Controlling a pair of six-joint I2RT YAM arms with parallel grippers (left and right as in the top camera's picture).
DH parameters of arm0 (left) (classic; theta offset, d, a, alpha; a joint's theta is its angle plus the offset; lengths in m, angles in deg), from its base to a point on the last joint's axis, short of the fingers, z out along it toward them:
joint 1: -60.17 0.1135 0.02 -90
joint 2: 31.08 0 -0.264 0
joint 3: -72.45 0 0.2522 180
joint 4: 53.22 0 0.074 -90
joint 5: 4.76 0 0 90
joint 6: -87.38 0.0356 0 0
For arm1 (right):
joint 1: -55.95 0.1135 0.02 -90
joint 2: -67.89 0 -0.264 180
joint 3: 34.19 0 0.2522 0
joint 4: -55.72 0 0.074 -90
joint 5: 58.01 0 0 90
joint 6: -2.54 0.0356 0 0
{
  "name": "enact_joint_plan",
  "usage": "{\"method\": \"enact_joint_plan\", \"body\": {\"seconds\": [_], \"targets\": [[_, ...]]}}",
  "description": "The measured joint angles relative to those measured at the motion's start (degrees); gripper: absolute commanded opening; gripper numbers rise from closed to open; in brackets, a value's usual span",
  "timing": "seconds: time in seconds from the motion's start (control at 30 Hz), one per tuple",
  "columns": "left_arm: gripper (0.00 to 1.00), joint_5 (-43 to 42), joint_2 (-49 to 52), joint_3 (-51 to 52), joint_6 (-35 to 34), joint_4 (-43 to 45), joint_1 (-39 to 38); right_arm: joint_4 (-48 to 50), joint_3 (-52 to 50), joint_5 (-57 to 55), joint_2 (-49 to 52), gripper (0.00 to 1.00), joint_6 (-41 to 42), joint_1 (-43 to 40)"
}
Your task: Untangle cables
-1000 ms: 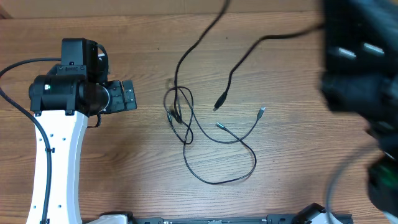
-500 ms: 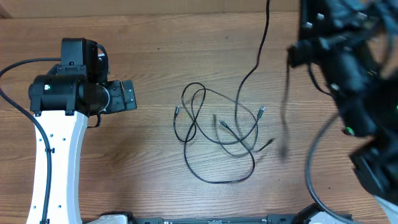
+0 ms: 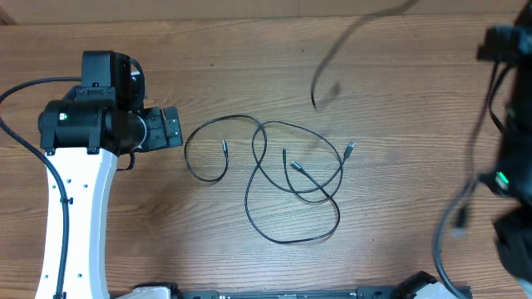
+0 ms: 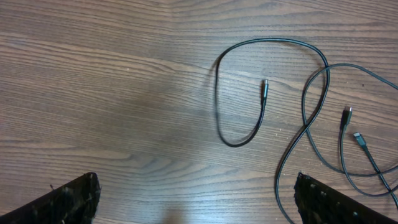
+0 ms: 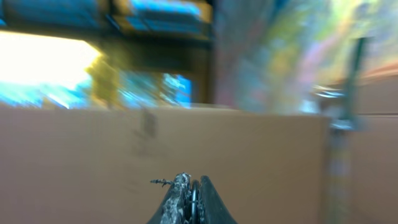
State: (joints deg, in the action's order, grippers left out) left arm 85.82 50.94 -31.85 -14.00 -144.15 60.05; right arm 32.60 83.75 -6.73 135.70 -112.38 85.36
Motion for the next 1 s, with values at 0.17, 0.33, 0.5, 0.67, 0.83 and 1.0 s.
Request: {"method": "enact_joint_plan", "body": {"seconds": [0.17,0.33,0.5,0.67,0.83,1.0], "targets": [[1.00,0.0,0.0,0.0,0.0,0.0,0.0,-2.7,-0.1,-7.3,7.1,0.04,-6.6,-8.3],[1.00,0.0,0.0,0.0,0.0,0.0,0.0,-6.2,-0.1,-9.8,13.8,0.04,-6.4,-20.7],[1.00,0.0,0.0,0.0,0.0,0.0,0.0,-11.1,-0.1,-7.7,19.7,0.04,-2.0,-32.7],[0.99,0.0,0.0,0.0,0.0,0.0,0.0,-17.6,-0.1,-1.5,26.4,0.04,6.6,-45.1],[1.00,0.0,0.0,0.0,0.0,0.0,0.0,-26.5,-0.1,9.9,31.3,0.04,18.0,-56.9],[0.99,0.0,0.0,0.0,0.0,0.0,0.0,-33.7,-0.2,29.8,37.1,0.25,25.6,-65.2]]}}
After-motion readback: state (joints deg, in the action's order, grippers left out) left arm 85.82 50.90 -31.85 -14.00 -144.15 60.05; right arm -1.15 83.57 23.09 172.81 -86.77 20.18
